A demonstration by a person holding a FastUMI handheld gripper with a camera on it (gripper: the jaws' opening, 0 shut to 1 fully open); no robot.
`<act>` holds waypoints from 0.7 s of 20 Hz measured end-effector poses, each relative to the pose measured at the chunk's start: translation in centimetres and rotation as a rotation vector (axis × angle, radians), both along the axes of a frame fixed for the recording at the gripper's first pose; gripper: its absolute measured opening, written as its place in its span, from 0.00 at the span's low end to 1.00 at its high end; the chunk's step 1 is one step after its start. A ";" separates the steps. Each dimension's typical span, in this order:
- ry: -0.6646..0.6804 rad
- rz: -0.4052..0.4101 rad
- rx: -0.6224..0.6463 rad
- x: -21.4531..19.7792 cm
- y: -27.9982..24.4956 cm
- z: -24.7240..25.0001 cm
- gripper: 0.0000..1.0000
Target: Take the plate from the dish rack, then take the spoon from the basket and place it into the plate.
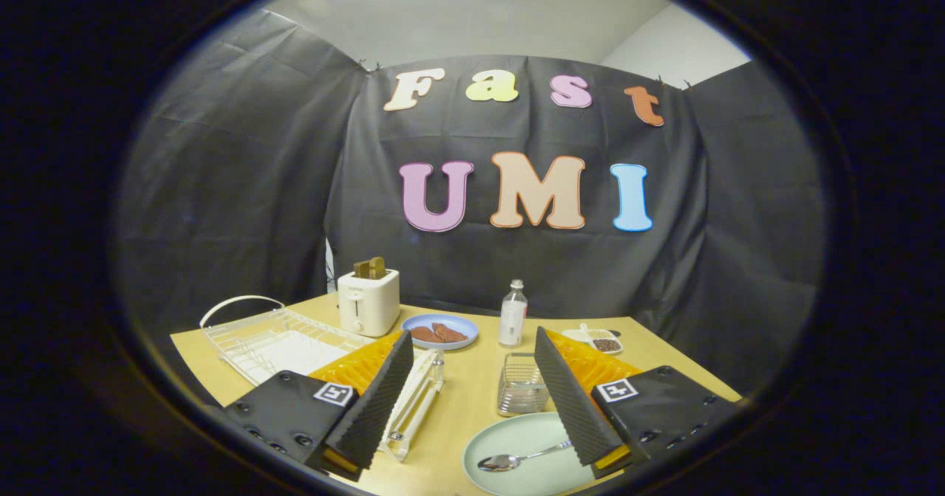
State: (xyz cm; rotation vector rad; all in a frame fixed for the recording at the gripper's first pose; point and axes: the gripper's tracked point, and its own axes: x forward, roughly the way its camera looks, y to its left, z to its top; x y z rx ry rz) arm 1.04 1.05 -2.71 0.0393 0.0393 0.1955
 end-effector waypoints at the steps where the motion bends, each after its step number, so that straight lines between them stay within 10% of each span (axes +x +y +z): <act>1: -0.016 0.001 0.003 -0.4 0.1 0.4 1.00; 14: 0.019 -0.044 -0.003 -1.2 -0.7 -0.8 1.00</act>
